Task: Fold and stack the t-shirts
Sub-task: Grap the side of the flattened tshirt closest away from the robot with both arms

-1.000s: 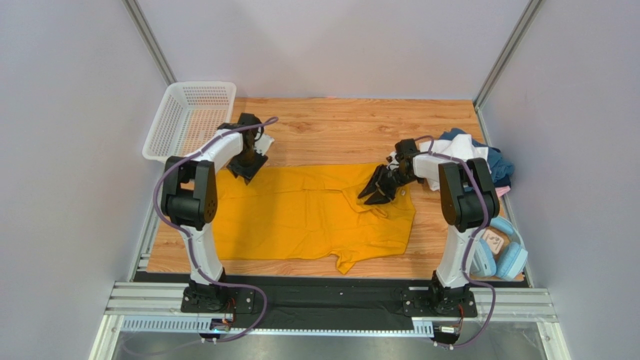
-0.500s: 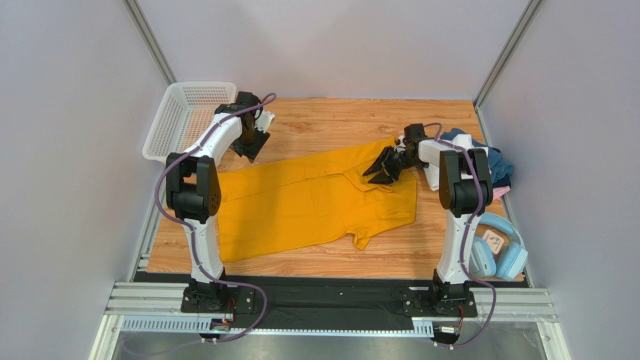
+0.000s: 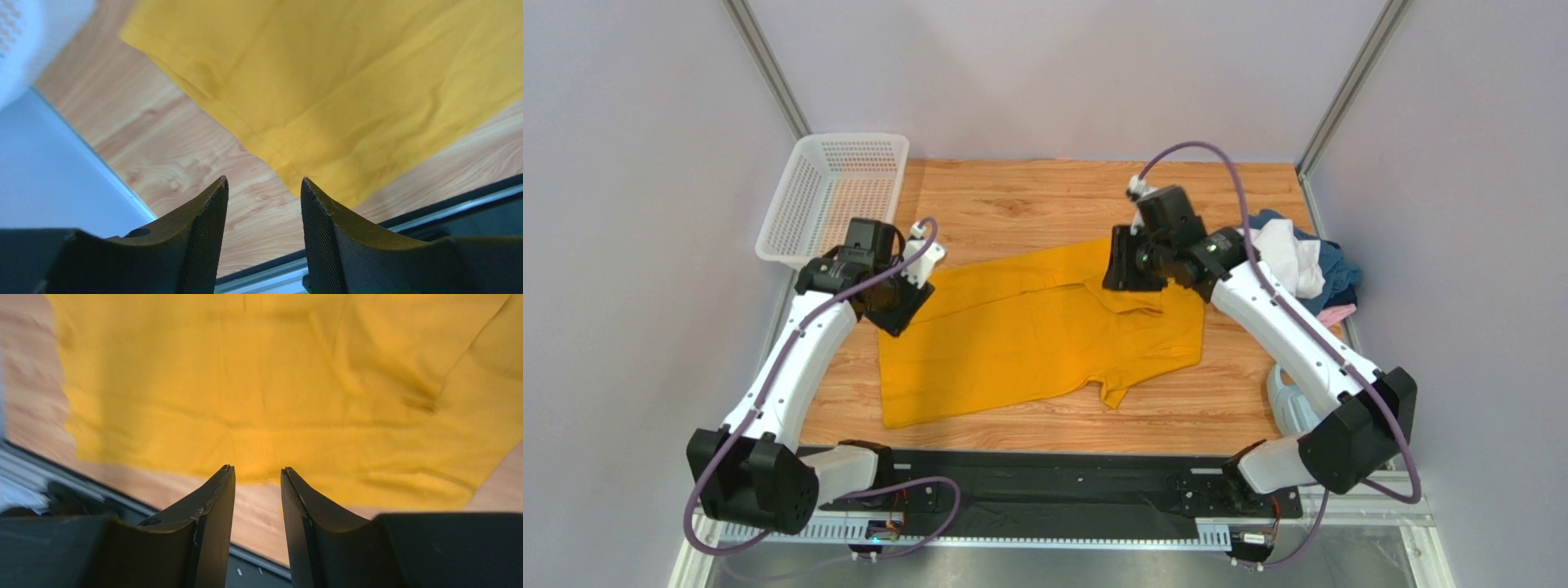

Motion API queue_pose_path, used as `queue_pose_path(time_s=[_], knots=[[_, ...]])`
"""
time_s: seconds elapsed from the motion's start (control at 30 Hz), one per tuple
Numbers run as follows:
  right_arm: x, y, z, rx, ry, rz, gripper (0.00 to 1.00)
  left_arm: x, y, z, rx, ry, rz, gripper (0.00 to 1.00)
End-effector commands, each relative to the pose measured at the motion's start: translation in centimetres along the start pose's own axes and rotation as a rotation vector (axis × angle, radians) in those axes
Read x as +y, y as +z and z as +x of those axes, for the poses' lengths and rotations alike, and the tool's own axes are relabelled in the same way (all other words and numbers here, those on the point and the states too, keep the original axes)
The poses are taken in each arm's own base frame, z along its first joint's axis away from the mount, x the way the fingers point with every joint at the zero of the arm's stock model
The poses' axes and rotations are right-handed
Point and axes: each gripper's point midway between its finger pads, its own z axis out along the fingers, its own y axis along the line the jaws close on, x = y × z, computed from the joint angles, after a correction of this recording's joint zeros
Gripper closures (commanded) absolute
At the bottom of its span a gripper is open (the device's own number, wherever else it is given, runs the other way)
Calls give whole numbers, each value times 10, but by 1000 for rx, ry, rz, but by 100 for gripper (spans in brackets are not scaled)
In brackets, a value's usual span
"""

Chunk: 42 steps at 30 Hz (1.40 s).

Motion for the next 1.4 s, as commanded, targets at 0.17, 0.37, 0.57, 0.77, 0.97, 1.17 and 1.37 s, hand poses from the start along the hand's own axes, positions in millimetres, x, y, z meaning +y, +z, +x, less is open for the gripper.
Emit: queue_pose_path(time_s=[0.17, 0.37, 0.57, 0.77, 0.97, 1.17, 1.37], knots=[[-52, 22, 173, 459, -219, 325, 62, -65, 27, 106, 334, 84, 266, 46], [-56, 23, 176, 457, -257, 344, 62, -82, 17, 143, 458, 122, 323, 46], [-53, 32, 174, 439, -273, 322, 62, -84, 13, 164, 553, 170, 313, 46], [-39, 40, 179, 450, -329, 250, 59, -74, 28, 165, 566, 193, 265, 46], [-32, 54, 191, 490, -379, 240, 59, -65, 52, 160, 598, 203, 241, 46], [-21, 61, 199, 516, -418, 214, 59, -64, 71, 157, 599, 197, 241, 46], [-24, 71, 205, 547, -447, 234, 60, -63, 82, 151, 565, 192, 232, 46]])
